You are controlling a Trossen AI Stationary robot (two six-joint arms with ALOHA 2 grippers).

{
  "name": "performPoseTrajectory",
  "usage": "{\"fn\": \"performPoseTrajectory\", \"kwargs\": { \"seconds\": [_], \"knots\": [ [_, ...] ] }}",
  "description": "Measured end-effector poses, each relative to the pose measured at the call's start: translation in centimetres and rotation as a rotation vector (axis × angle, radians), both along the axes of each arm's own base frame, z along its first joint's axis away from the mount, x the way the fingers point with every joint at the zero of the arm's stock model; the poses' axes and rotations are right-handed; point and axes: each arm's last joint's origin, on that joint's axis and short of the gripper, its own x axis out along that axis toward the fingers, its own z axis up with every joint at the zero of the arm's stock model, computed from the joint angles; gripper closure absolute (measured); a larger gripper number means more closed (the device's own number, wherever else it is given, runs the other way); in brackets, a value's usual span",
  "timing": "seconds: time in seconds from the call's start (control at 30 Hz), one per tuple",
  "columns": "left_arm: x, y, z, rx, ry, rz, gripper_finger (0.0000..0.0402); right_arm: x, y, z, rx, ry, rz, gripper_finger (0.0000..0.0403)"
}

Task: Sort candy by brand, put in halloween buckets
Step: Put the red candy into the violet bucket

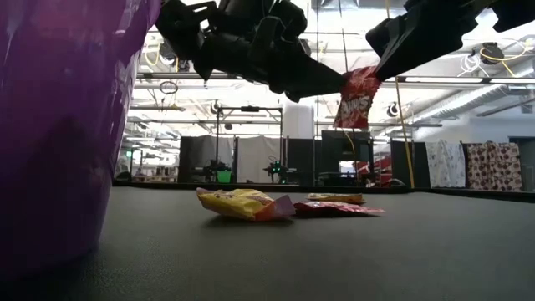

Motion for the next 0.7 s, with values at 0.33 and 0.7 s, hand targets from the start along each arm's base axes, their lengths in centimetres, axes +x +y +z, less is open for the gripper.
{"fn": "performPoseTrajectory", "kwargs": {
  "seconds": [0.33, 0.7],
  "knots": [
    [-0.01, -0.76, 0.03, 0.047, -0.026, -0.073, 0.0343, 0.00, 0.01, 0.00, 0.002, 0.001, 0.002, 0.0403],
    [-0.05, -0.80, 0.18, 0.067, -0.034, -0.071, 0.0398, 0.03, -0.05, 0.04, 0.053, -0.009, -0.077, 0.0401]
  ]
}}
